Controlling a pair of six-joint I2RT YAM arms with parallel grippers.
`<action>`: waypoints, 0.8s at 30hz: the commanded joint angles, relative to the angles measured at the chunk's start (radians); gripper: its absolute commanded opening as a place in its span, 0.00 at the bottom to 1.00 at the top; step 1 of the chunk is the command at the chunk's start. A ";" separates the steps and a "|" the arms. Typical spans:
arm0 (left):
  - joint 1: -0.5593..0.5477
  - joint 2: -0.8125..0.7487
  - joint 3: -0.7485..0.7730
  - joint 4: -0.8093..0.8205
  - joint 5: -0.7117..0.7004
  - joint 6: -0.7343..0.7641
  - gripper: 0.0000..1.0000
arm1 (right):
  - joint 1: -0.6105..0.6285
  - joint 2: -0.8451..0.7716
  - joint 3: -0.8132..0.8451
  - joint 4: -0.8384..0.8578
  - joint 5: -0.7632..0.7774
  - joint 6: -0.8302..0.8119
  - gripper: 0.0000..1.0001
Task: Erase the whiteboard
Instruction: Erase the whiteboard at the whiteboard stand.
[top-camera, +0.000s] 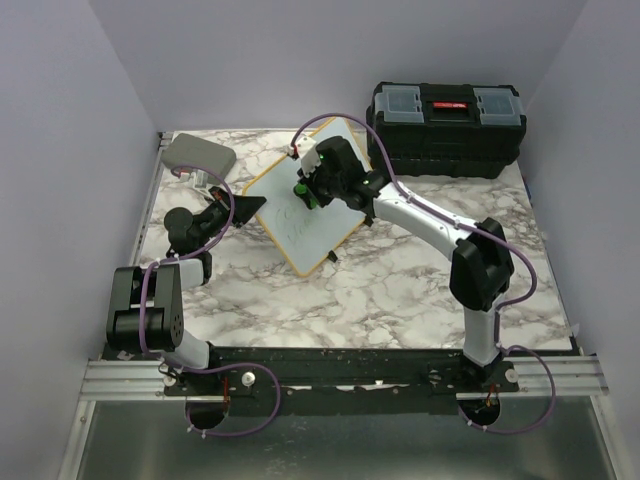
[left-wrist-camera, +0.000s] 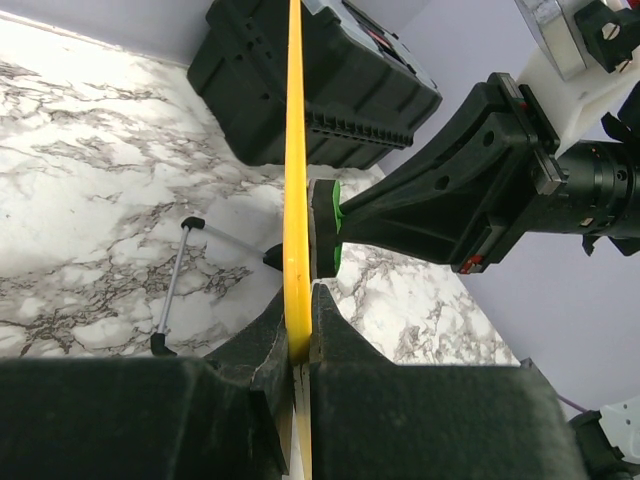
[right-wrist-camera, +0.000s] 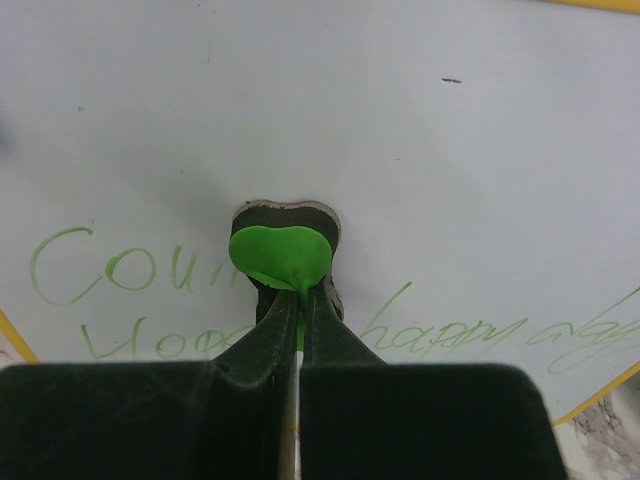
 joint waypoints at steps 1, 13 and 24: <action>-0.019 0.004 -0.002 0.020 0.067 0.016 0.00 | -0.022 0.042 0.034 -0.026 0.047 0.017 0.01; -0.019 0.006 -0.001 0.024 0.070 0.015 0.00 | -0.033 0.060 0.074 -0.063 0.089 0.018 0.01; -0.019 0.006 0.001 0.023 0.069 0.012 0.00 | -0.023 0.091 0.121 -0.166 -0.215 0.000 0.01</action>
